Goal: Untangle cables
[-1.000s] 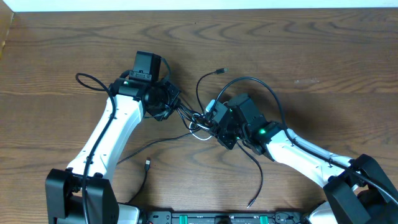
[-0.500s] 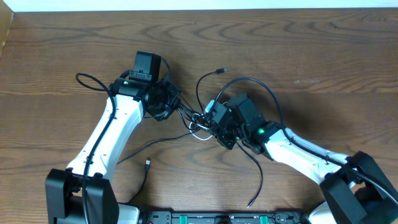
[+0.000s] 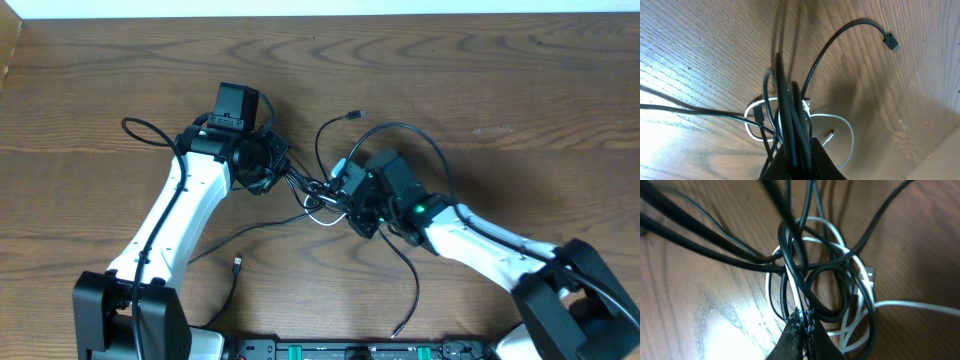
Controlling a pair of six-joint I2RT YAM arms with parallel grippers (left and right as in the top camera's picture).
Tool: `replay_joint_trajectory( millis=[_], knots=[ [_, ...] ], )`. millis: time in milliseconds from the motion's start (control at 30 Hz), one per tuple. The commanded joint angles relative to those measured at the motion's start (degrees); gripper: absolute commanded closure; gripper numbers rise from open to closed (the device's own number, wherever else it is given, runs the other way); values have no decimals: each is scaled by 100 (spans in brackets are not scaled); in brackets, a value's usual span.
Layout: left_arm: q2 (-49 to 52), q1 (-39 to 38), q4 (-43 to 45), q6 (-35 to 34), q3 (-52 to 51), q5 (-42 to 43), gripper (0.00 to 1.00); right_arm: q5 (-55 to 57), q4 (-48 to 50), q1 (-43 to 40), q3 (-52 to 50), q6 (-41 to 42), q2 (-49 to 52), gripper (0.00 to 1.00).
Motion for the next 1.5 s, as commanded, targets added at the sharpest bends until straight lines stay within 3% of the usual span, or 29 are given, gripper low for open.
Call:
replay_joint_trajectory(
  millis=[0, 300, 400, 467, 500, 600, 700, 767, 933, 1267, 1300, 1433, 1467],
  knots=[
    [-116, 22, -39, 98, 76, -101, 92, -448, -251, -251, 24, 424, -654, 99],
    [-116, 22, -35, 98, 76, -205, 92, -2450, -1215, -1368, 24, 608, -2756, 99],
    [-116, 22, -35, 96, 76, -205, 92, -2468, -1386, -1456, 22, 409, -3130, 99],
    [-116, 22, -33, 96, 76, -205, 92, -2437, -1532, -1325, 4, 57, -3077, 88],
    [-116, 22, -33, 96, 76, -205, 92, -2339, -1615, -1202, -26, -129, -2992, 73],
    [-116, 22, -33, 96, 76, -205, 92, -1904, -1611, -807, -170, -400, -2601, 46],
    [-116, 22, -33, 96, 76, -205, 92, -1180, -1427, -337, -219, -422, -2013, 35],
    [-116, 22, -35, 96, 76, -203, 92, -728, -1156, -83, -219, -400, -1589, 35],
    [-116, 22, -37, 96, 76, -203, 92, 345, -354, 229, -219, -83, -756, 37],
    [-116, 22, -35, 96, 76, -205, 92, 393, 236, 341, -219, 11, -149, 46],
    [-116, 22, -35, 98, 76, -205, 92, 363, 229, 341, -219, 9, -120, 51],
    [-116, 22, -35, 96, 76, -205, 92, 273, 267, 339, -203, 129, -129, 99],
    [-116, 22, -35, 98, 76, -205, 92, 271, 275, 332, -188, 251, -142, 99]
  ],
)
